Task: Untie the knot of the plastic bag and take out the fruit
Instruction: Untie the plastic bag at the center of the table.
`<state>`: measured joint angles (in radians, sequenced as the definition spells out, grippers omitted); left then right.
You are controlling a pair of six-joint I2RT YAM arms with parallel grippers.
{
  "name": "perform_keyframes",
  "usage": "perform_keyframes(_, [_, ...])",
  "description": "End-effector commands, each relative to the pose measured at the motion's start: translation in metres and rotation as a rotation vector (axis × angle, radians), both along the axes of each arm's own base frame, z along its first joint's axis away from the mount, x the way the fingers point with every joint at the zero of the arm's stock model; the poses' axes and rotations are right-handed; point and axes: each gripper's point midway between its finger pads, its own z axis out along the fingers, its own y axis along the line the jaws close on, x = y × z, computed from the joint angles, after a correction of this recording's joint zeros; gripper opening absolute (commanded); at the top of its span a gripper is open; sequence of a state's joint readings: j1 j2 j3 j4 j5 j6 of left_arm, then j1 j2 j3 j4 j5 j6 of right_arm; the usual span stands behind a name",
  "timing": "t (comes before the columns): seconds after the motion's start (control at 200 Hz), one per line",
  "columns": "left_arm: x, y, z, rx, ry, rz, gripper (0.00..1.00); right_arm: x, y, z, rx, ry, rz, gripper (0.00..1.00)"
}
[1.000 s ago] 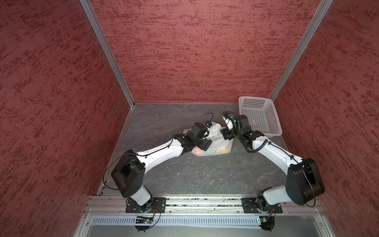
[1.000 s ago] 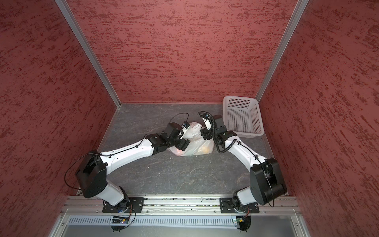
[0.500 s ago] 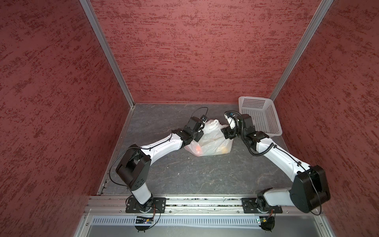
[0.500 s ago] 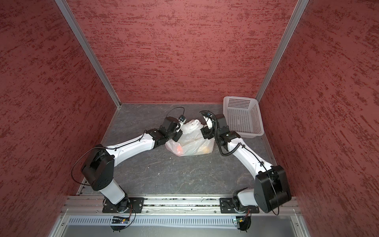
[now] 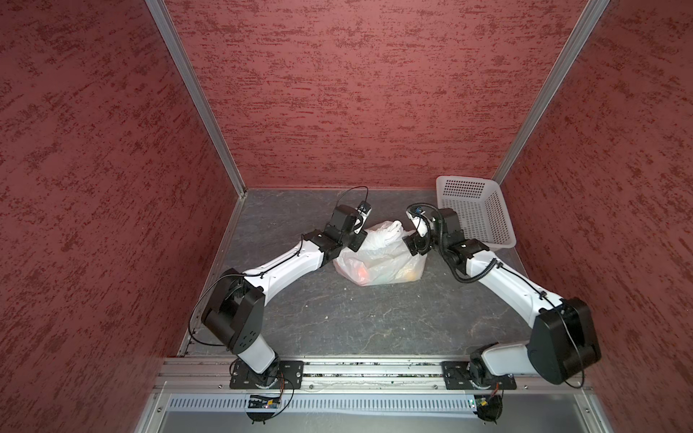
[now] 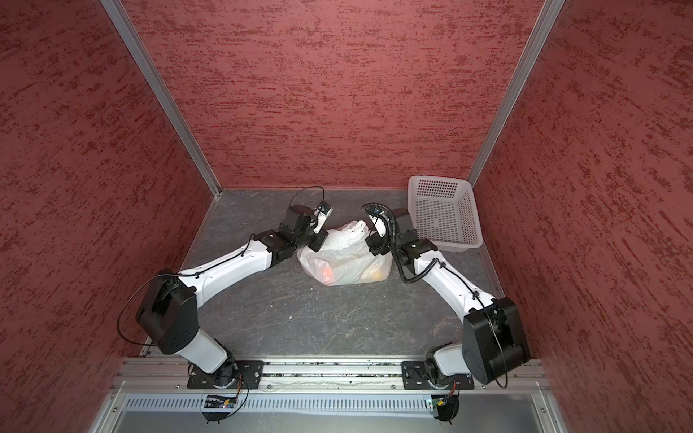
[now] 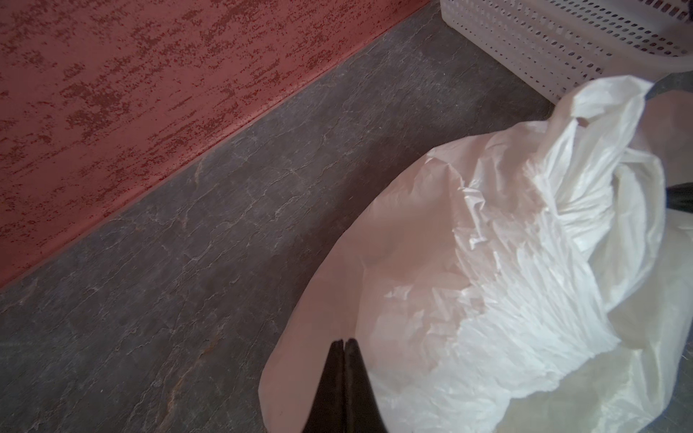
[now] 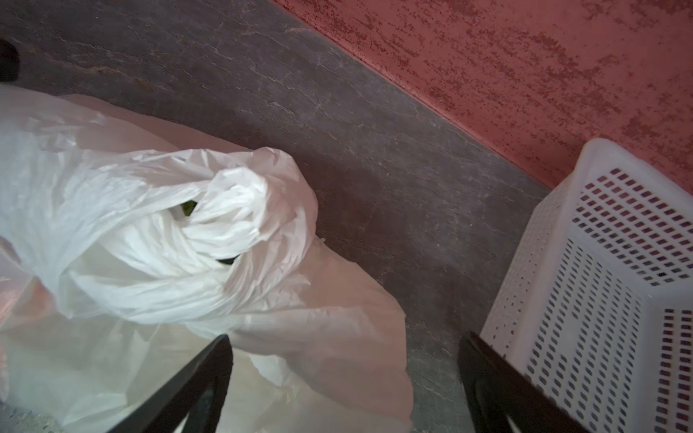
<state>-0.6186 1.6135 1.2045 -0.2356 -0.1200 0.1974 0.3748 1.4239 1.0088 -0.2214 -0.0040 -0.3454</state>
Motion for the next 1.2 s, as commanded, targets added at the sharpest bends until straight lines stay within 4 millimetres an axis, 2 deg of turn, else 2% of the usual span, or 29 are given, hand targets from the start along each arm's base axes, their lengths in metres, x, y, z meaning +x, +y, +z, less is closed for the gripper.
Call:
perform_keyframes(0.0, [-0.003,0.001,0.009,-0.044,-0.005,-0.002,0.0,0.025,0.009,0.015,-0.068,-0.121,0.048,0.95])
perform_keyframes(0.035, [-0.005,0.001,0.011,-0.05,-0.004,-0.001,0.0,0.028,0.013,0.012,-0.077,-0.116,0.068,0.95])
perform_keyframes(0.07, [-0.006,0.002,0.013,-0.056,-0.005,0.001,0.05,0.03,0.017,0.009,-0.087,-0.109,0.093,0.95])
perform_keyframes(0.16, [-0.011,0.005,0.015,-0.069,0.0,0.006,0.24,0.032,0.026,0.003,-0.087,-0.095,0.142,0.95])
perform_keyframes(0.276, [-0.022,0.007,0.017,-0.089,0.022,0.001,0.4,0.017,0.033,-0.004,-0.088,-0.034,0.209,0.98])
perform_keyframes(0.391, [-0.032,0.008,0.019,-0.102,0.032,0.004,0.46,0.002,0.024,-0.01,-0.122,-0.053,0.21,0.98])
perform_keyframes(0.481, [-0.037,0.008,0.016,-0.111,0.046,0.002,0.5,0.006,0.014,-0.015,-0.178,-0.081,0.175,0.99])
perform_keyframes(0.616, [-0.04,0.0,0.013,-0.123,0.061,-0.017,0.54,0.023,0.012,-0.016,-0.24,-0.125,0.162,0.98])
perform_keyframes(0.766, [-0.039,-0.011,0.011,-0.122,0.065,-0.046,0.6,0.048,0.021,-0.001,-0.218,-0.19,0.148,0.98])
perform_keyframes(0.807, [-0.038,-0.013,0.012,-0.12,0.063,-0.05,0.61,0.051,0.026,0.007,-0.196,-0.208,0.161,0.94])
perform_keyframes(0.867, [-0.039,-0.016,0.013,-0.12,0.062,-0.056,0.65,0.051,0.034,0.016,-0.156,-0.21,0.185,0.82])
perform_keyframes(0.952, [-0.041,-0.018,0.014,-0.116,0.056,-0.069,0.73,0.045,0.044,0.025,-0.108,-0.186,0.227,0.59])
perform_keyframes(1.067, [-0.048,-0.024,0.011,-0.086,0.048,-0.104,0.88,0.03,0.047,0.025,-0.06,-0.117,0.25,0.31])
perform_keyframes(1.137, [-0.049,-0.028,0.01,-0.063,0.032,-0.117,0.98,0.019,0.047,0.026,-0.031,-0.079,0.258,0.21])
perform_keyframes(1.197, [-0.046,-0.031,0.01,-0.049,0.014,-0.115,1.0,0.011,0.047,0.026,-0.011,-0.051,0.262,0.15])
